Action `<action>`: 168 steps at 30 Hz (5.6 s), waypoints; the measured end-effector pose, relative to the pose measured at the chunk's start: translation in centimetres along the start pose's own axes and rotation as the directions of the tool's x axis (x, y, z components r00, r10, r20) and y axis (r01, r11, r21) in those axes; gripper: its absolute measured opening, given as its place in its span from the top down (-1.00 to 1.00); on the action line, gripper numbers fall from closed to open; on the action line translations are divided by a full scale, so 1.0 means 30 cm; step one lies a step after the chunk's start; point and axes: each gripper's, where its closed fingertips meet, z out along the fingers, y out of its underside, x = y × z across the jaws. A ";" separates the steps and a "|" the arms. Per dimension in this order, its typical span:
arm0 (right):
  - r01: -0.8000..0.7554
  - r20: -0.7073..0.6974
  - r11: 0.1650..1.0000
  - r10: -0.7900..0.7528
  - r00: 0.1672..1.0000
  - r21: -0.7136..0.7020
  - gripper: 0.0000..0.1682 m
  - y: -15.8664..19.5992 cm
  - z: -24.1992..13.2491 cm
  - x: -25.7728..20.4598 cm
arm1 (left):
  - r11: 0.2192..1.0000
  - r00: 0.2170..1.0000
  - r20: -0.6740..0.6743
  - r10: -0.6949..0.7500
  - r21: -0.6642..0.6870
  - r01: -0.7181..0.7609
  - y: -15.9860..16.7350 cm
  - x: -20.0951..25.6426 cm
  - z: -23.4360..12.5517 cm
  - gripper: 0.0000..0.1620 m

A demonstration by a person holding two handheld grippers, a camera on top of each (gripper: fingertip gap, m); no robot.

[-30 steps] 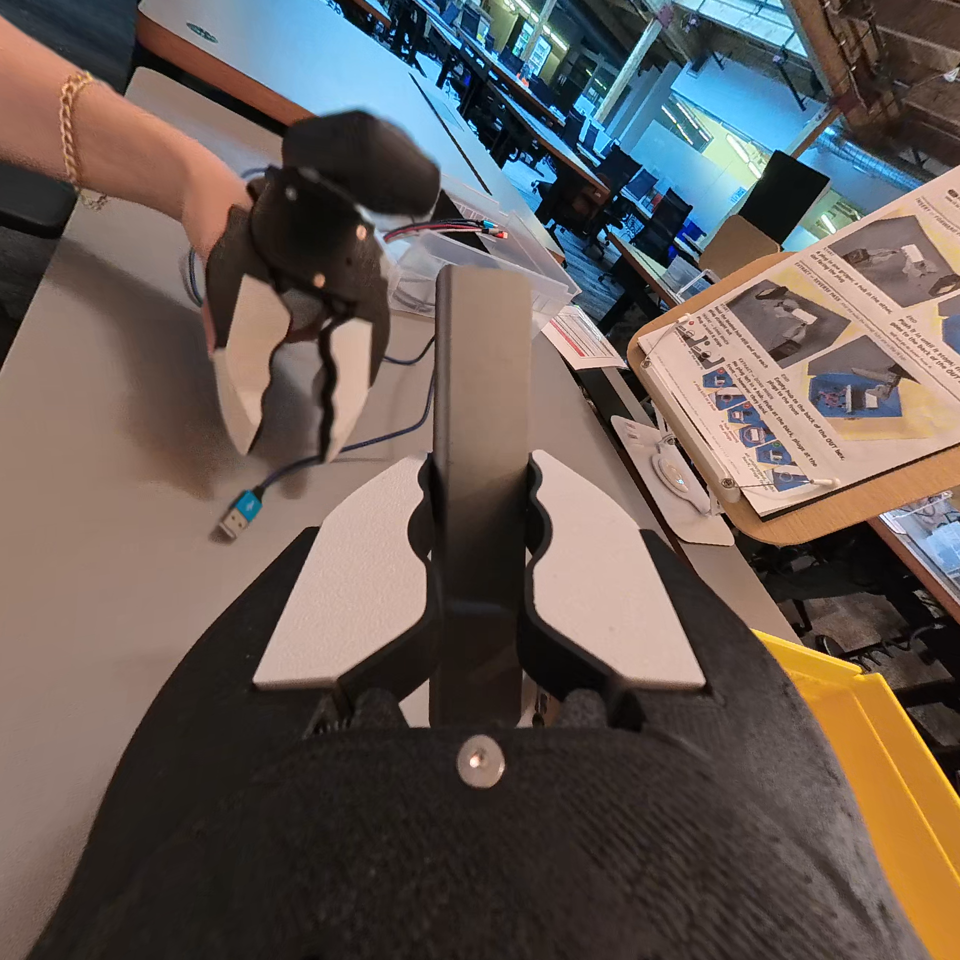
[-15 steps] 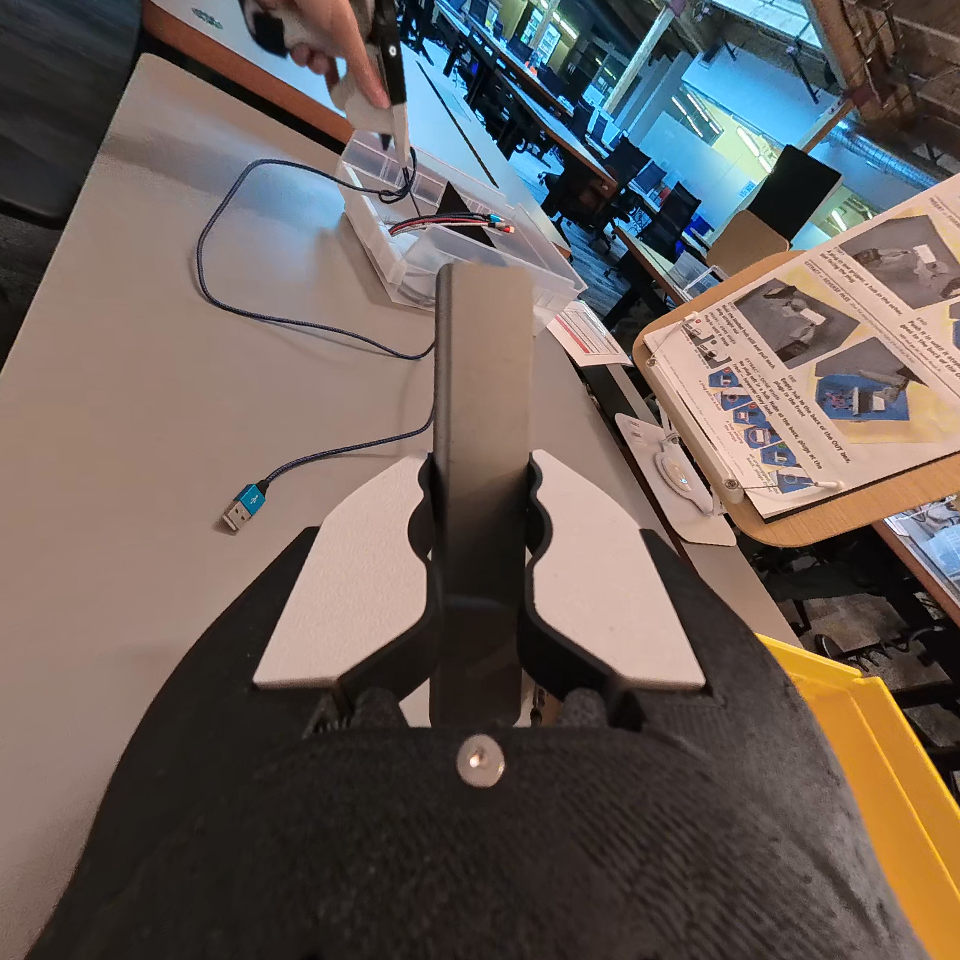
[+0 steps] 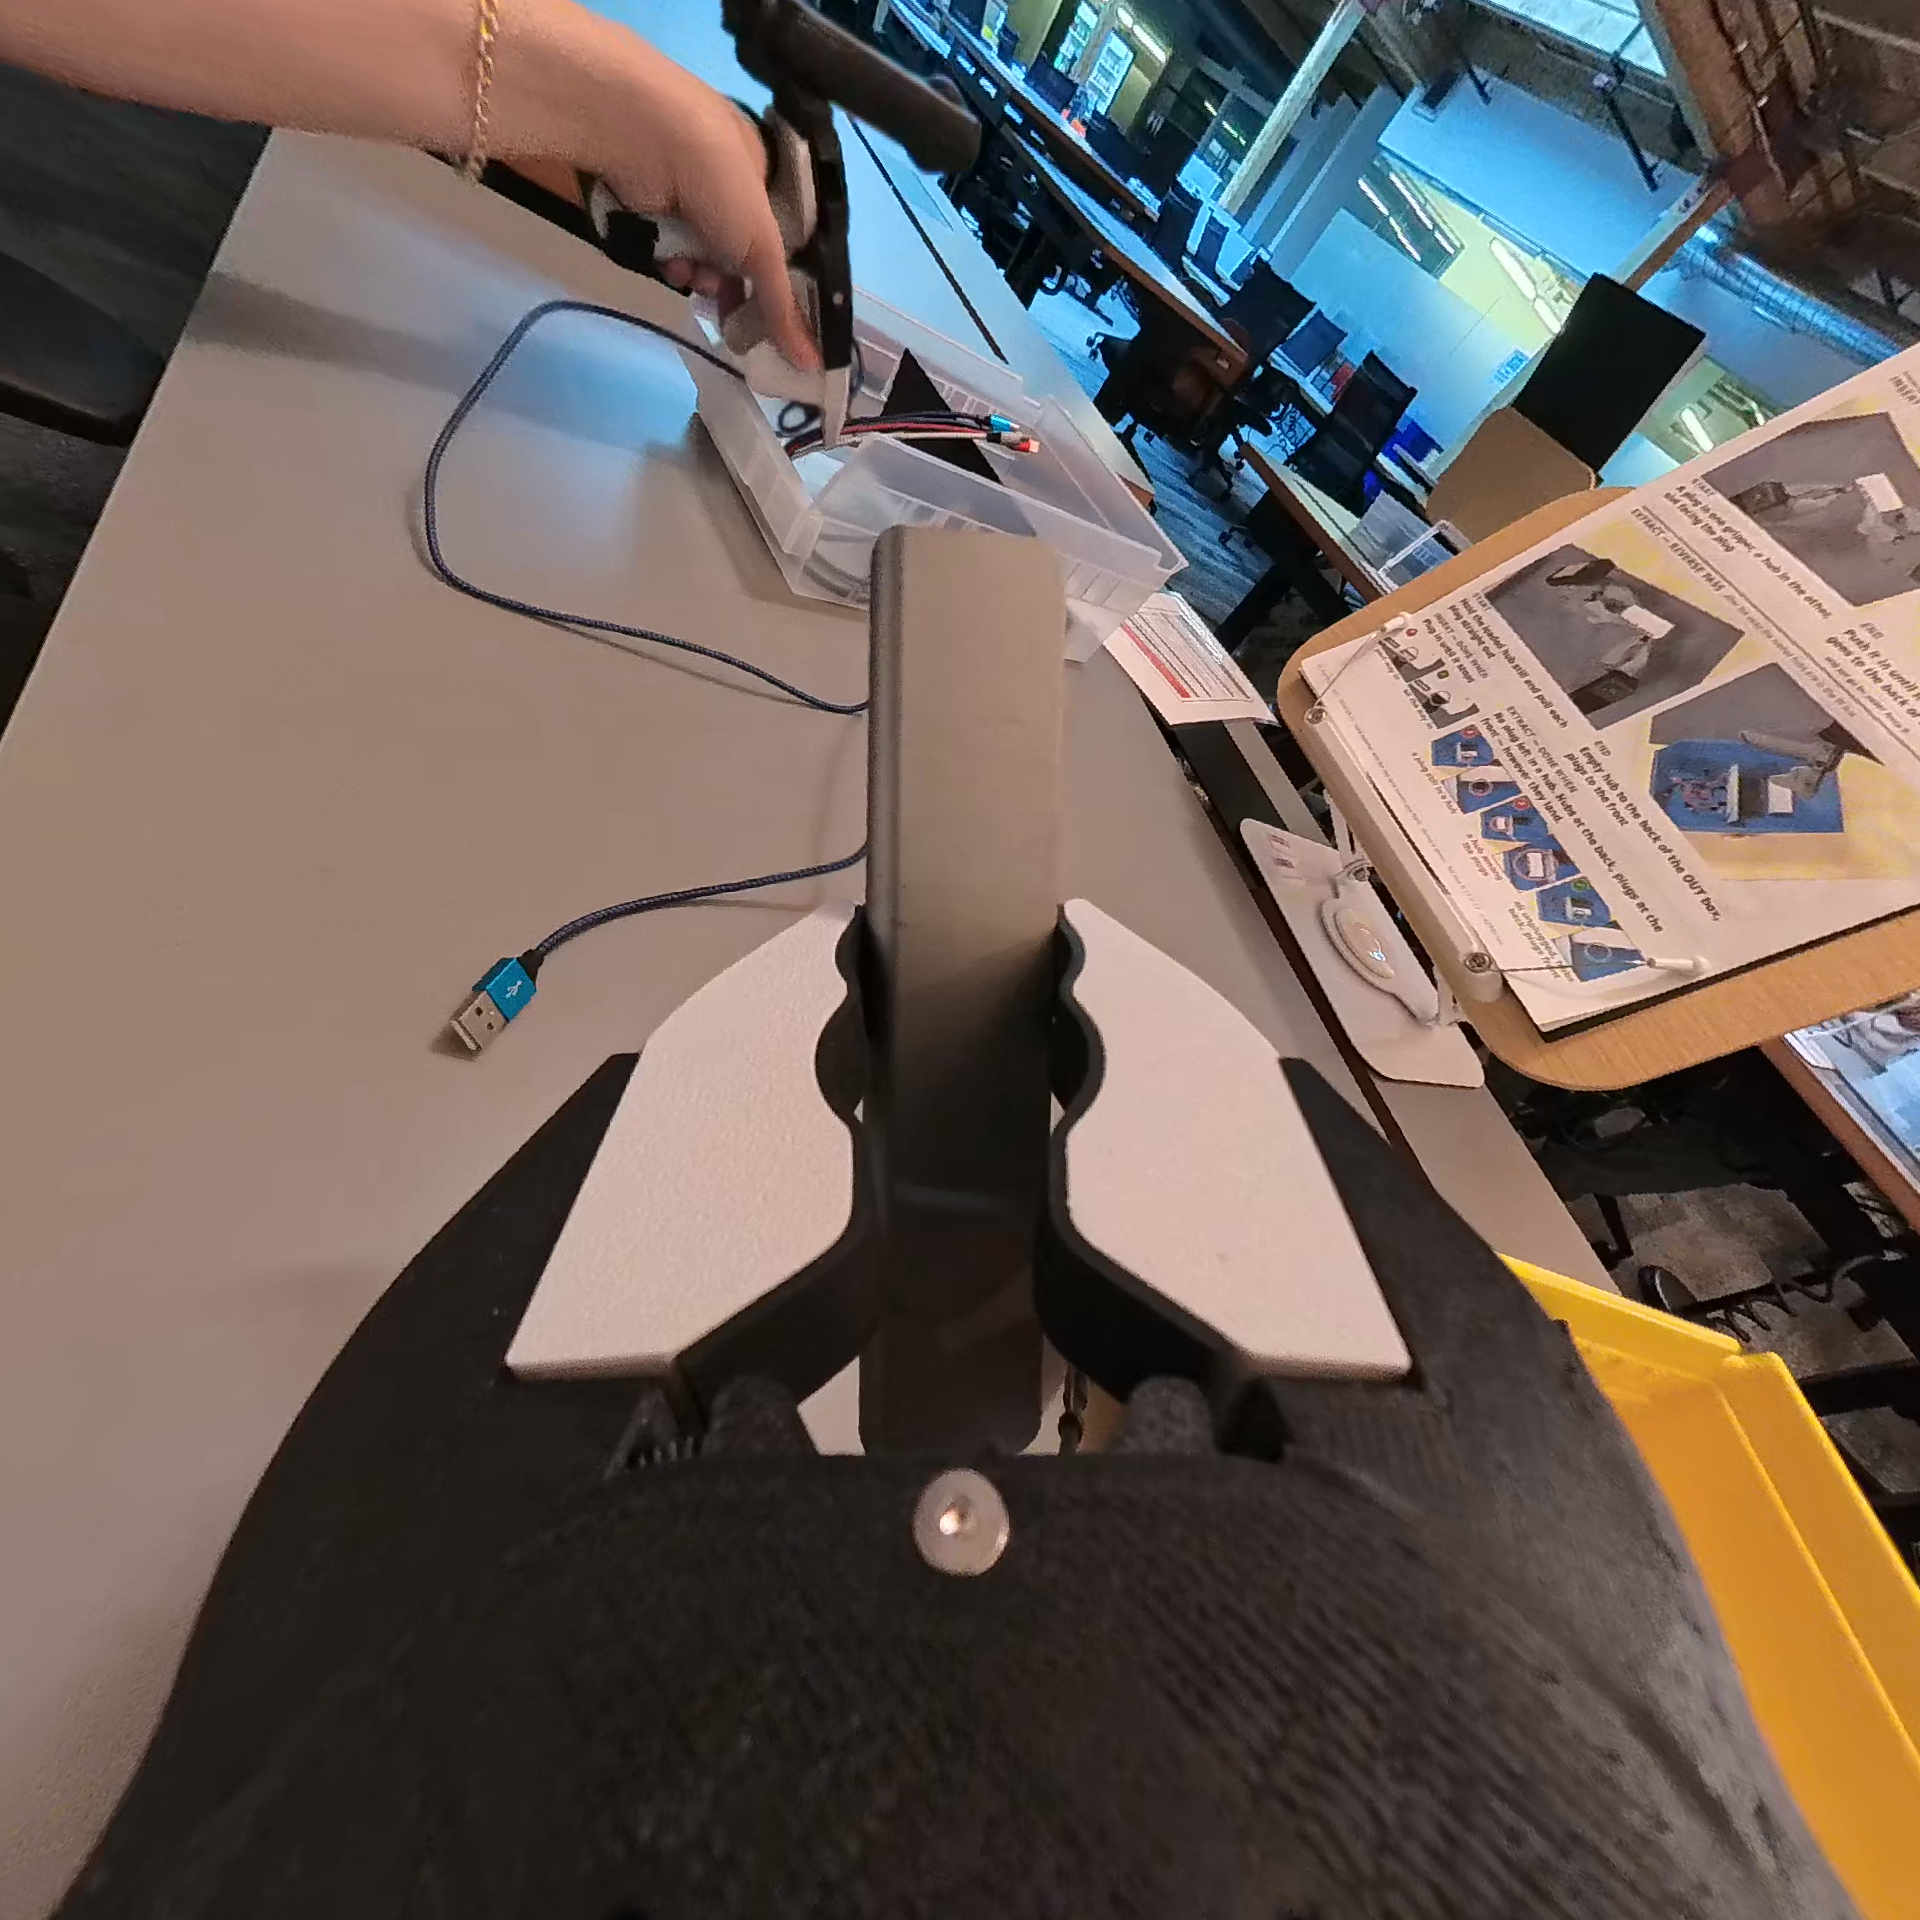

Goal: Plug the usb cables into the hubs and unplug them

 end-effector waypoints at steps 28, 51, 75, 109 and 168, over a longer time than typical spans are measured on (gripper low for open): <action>0.010 -0.046 1.000 -0.009 0.999 0.025 0.63 -0.028 -0.058 0.029 | 0.654 0.680 -0.064 0.731 0.352 -0.670 -0.077 0.855 -0.618 0.89; -0.015 -0.071 0.999 0.018 0.997 0.046 0.63 -0.005 -0.113 0.048 | 0.280 -0.065 -0.685 0.726 0.380 -0.881 0.235 1.207 -0.380 0.12; -0.035 -0.086 0.999 0.037 0.996 0.026 0.62 0.034 -0.128 0.063 | 0.107 0.167 0.079 0.983 0.494 -0.863 -0.157 1.259 -0.206 0.96; -0.031 -0.123 0.999 0.033 0.992 0.016 0.62 0.040 -0.125 0.085 | 0.879 0.785 -0.403 0.471 0.143 -0.454 -0.085 1.066 -0.062 0.45; 0.045 0.005 0.990 -0.045 0.999 -0.136 0.63 0.094 -0.004 -0.008 | 0.448 0.179 -0.490 0.853 0.510 -0.734 0.435 1.317 -0.322 0.26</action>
